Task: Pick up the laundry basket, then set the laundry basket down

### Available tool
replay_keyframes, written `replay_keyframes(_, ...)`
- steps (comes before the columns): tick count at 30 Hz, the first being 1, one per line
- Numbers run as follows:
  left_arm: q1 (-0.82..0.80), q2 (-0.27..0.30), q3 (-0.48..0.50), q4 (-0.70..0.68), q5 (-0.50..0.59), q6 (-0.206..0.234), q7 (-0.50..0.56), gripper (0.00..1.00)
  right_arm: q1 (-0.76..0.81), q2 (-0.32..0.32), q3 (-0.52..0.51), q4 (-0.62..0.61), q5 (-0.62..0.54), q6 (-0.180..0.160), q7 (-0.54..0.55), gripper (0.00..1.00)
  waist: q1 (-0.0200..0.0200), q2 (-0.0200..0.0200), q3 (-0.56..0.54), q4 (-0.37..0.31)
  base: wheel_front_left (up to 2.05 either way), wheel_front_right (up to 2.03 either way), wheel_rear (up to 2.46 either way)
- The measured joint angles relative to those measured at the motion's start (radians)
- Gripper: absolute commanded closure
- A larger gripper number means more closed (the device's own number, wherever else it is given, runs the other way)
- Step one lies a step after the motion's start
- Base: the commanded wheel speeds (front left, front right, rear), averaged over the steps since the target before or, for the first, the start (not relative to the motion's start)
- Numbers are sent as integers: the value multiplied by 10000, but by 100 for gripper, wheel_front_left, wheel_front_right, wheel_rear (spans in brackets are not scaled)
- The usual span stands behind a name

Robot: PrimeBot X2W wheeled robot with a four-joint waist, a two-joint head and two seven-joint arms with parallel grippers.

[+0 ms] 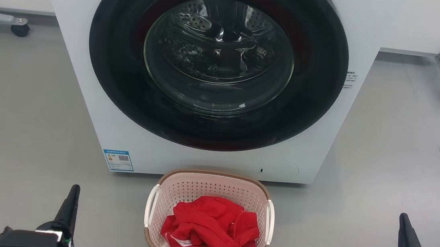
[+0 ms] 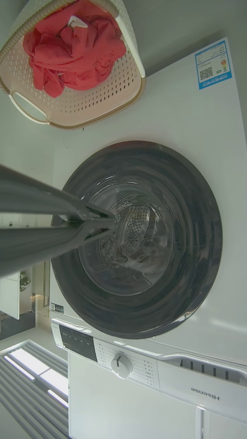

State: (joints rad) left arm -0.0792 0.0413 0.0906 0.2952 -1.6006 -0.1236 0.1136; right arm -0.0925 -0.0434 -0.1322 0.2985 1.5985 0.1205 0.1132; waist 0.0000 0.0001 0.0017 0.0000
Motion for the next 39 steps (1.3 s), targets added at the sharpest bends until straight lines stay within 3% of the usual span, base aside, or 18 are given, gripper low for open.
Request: replay_keyframes(39,0,-2,0,-4,0,0,0,100,0,2,0,-6,2,0,0,100,0,0,2,0,0,0,0)
